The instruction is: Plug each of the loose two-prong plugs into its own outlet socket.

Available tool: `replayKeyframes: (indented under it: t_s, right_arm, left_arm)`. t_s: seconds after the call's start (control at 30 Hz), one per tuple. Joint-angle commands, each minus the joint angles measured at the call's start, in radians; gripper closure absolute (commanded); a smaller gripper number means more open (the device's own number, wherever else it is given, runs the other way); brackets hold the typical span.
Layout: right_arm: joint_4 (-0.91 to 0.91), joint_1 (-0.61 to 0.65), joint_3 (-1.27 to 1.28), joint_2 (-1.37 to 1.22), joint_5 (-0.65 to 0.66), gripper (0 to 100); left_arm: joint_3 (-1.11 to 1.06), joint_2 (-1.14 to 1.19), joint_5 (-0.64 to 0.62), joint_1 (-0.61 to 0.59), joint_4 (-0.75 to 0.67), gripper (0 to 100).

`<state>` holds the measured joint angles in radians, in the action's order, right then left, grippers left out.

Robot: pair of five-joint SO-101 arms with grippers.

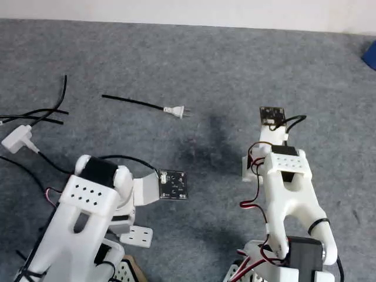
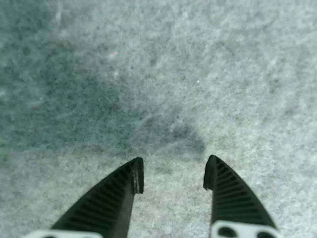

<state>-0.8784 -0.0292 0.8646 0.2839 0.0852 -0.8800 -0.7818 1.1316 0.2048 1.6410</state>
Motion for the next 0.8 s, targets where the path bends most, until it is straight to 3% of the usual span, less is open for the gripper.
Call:
replayKeyframes:
  t_s: [0.0,0.1,0.3,0.53,0.77]
  right_arm:
    - [-0.004,0.005,-0.012,0.025,0.02,80.0]
    - [-0.004,0.005,-0.012,0.025,0.02,80.0]
    - [-0.004,0.005,-0.012,0.025,0.02,80.0]
    - [-0.004,0.005,-0.012,0.025,0.02,80.0]
    - [-0.004,0.005,-0.012,0.025,0.02,80.0]
  left_arm:
    - [0.008,-0.022,-0.017,0.059,0.091,79]
    - [-0.05,-0.022,-0.012,0.122,0.08,79]
    - [-0.162,-0.021,-0.02,0.234,-0.089,79]
    - [-0.242,-0.021,-0.02,0.236,-0.141,79]
    - [-0.377,-0.021,-0.021,0.196,-0.325,79]
